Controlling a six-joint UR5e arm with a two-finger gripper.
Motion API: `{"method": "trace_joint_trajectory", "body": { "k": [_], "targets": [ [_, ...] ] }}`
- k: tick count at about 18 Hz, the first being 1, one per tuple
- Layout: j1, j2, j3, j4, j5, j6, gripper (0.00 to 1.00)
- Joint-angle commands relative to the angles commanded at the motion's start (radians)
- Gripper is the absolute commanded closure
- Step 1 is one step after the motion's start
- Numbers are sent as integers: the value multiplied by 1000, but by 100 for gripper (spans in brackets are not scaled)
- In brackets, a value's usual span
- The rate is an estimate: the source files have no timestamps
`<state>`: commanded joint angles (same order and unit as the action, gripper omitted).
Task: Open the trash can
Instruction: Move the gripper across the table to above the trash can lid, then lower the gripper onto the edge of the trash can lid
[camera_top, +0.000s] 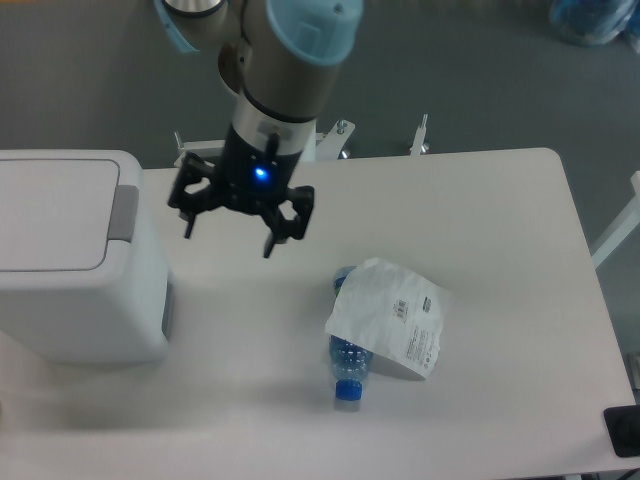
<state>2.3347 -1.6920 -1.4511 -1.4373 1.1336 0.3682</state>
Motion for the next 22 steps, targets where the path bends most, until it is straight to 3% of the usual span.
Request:
{"method": "trace_joint_trajectory", "body": {
  "k": [12, 22],
  "targets": [
    [-15, 2, -15, 3, -11, -15, 0],
    [-41, 68, -121, 12, -23, -44, 0]
  ]
}}
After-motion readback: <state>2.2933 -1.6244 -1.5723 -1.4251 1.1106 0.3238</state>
